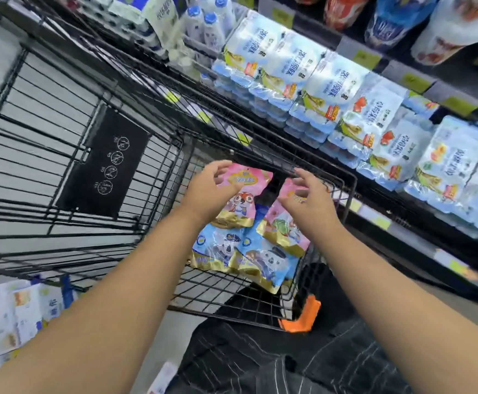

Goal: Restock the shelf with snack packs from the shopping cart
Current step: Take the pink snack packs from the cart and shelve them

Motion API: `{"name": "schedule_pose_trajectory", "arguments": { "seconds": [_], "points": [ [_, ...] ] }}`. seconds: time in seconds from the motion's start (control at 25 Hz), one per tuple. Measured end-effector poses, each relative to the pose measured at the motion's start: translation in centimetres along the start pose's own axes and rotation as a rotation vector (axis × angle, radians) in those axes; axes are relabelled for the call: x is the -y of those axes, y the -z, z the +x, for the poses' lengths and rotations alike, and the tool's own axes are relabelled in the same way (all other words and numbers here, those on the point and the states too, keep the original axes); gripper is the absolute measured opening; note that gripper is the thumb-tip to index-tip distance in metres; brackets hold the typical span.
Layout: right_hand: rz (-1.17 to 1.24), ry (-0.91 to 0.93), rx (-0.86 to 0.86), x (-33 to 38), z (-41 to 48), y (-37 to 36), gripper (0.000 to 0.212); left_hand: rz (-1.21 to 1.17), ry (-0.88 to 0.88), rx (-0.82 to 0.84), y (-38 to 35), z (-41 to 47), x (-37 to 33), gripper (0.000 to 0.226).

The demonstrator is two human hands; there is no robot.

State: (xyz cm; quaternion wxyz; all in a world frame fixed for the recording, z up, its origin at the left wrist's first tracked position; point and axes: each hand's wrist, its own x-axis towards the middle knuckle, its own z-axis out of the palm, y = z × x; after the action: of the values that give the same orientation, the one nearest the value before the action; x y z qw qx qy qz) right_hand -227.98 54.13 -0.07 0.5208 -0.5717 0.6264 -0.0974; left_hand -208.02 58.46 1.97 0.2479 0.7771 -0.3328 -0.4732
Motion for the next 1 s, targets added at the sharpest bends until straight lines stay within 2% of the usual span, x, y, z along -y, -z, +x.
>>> {"name": "schedule_pose_trajectory", "arguments": {
  "seconds": [0.32, 0.48, 0.6, 0.72, 0.8, 1.0],
  "points": [
    [-0.053, -0.204, -0.087, -6.9, 4.8, -5.5, 0.061, 0.045, 0.121, 0.088, -2.1, 8.2, 7.0, 0.053],
    [-0.135, -0.327, -0.158, -11.3, 7.0, -7.7, 0.066, 0.1, 0.195, 0.095, -3.9, 11.6, 11.0, 0.053],
    [-0.203, -0.427, -0.164, -14.1, 8.0, -9.1, 0.068, 0.173, 0.24, 0.126, -5.1, 13.6, 13.3, 0.061],
    [-0.232, -0.44, -0.136, -15.8, 8.7, -10.6, 0.072, 0.216, 0.298, 0.144, -6.1, 14.8, 15.3, 0.078],
    [-0.283, -0.441, -0.145, -16.5, 8.8, -11.6, 0.065, 0.245, 0.333, 0.138, -6.6, 15.5, 16.6, 0.083],
    [-0.416, -0.341, -0.186, -17.4, 9.0, -12.5, 0.058, 0.239, 0.364, 0.145, -7.6, 16.3, 18.2, 0.056]
  ]
}}
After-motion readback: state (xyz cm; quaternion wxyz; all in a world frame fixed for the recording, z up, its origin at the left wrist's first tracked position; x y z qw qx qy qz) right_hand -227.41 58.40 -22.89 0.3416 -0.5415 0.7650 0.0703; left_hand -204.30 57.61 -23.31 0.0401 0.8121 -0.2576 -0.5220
